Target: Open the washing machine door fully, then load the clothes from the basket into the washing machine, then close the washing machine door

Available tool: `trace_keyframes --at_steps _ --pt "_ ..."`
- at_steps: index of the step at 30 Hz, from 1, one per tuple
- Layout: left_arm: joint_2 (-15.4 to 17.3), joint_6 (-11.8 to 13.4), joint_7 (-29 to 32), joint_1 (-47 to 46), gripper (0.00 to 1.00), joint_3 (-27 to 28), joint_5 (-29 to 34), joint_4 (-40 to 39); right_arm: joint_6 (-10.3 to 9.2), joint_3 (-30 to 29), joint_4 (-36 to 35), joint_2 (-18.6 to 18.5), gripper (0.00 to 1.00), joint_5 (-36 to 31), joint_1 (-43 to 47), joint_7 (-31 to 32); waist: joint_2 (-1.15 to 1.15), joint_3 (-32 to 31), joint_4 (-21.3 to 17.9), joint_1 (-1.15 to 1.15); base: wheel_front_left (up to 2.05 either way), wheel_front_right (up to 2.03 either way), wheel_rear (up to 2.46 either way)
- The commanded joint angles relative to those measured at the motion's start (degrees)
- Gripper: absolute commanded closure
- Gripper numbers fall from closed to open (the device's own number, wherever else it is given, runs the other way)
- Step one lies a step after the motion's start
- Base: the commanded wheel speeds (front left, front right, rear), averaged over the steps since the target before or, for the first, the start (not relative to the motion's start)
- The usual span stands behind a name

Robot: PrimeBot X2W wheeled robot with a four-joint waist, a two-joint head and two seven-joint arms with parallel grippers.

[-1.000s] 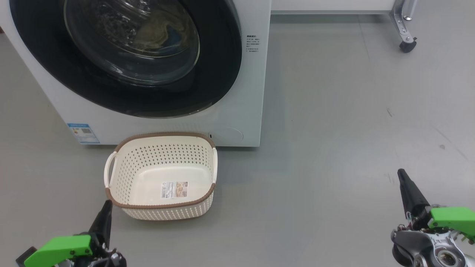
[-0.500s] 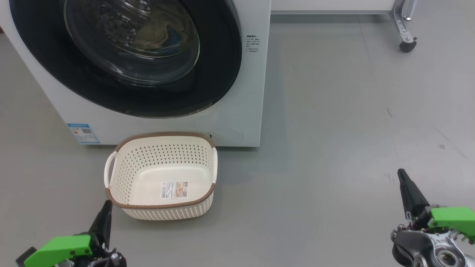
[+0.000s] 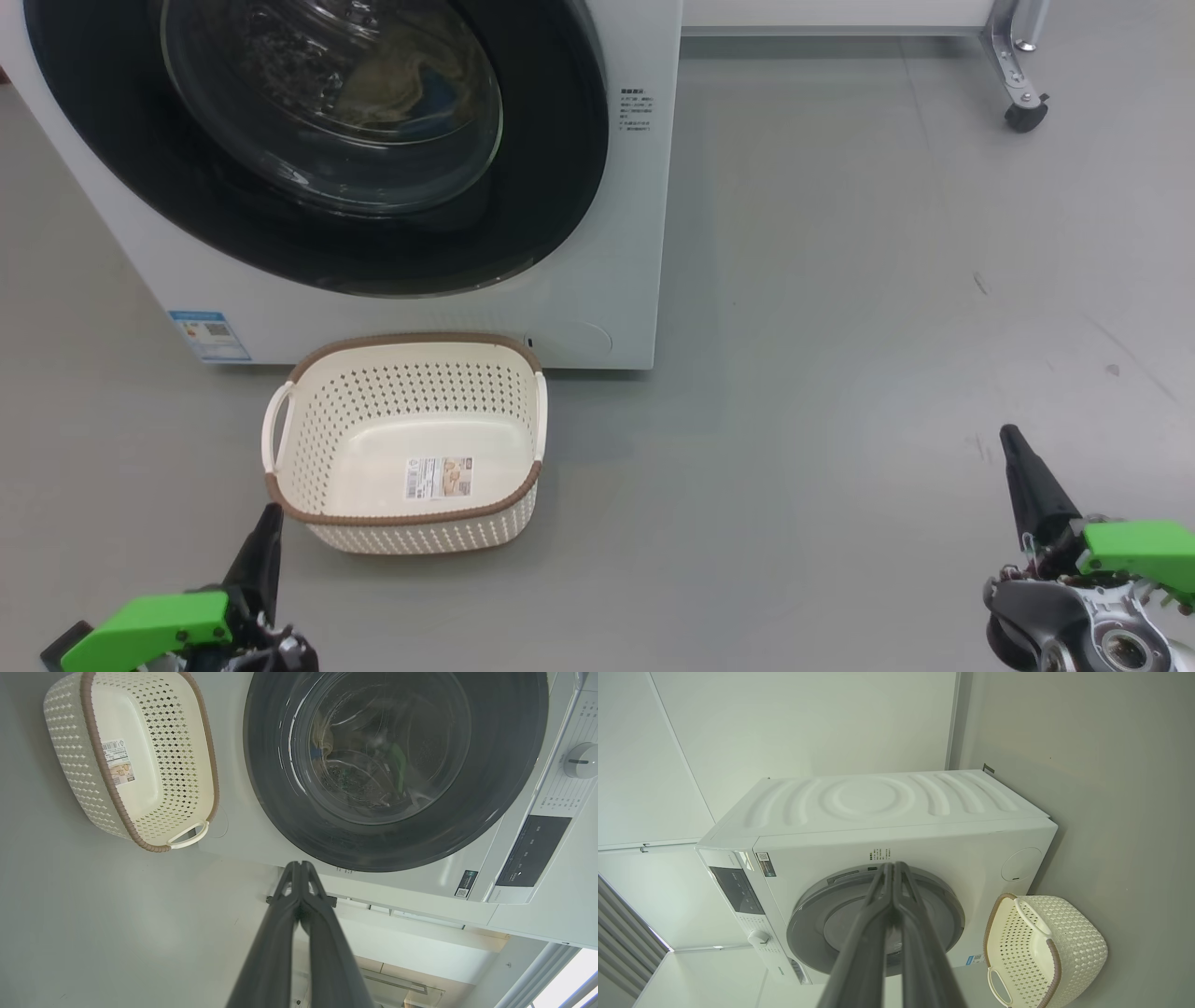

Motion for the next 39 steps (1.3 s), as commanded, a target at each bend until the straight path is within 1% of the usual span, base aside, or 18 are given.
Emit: trace_keyframes --at_steps 1,39 --pt "0.5 0.0 0.4 -1.6 1.00 2.3 0.3 -2.1 -0.16 1.2 -1.8 -1.2 1.00 0.4 -3.3 0.3 0.00 0.0 0.0 0.00 0.00 0.00 0.00" --pt "0.4 0.0 0.5 -1.6 1.00 2.4 0.5 -2.1 -0.16 1.2 -1.8 -1.2 1.00 0.4 -3.3 0.3 0.00 0.0 0.0 0.00 0.00 0.00 0.00"
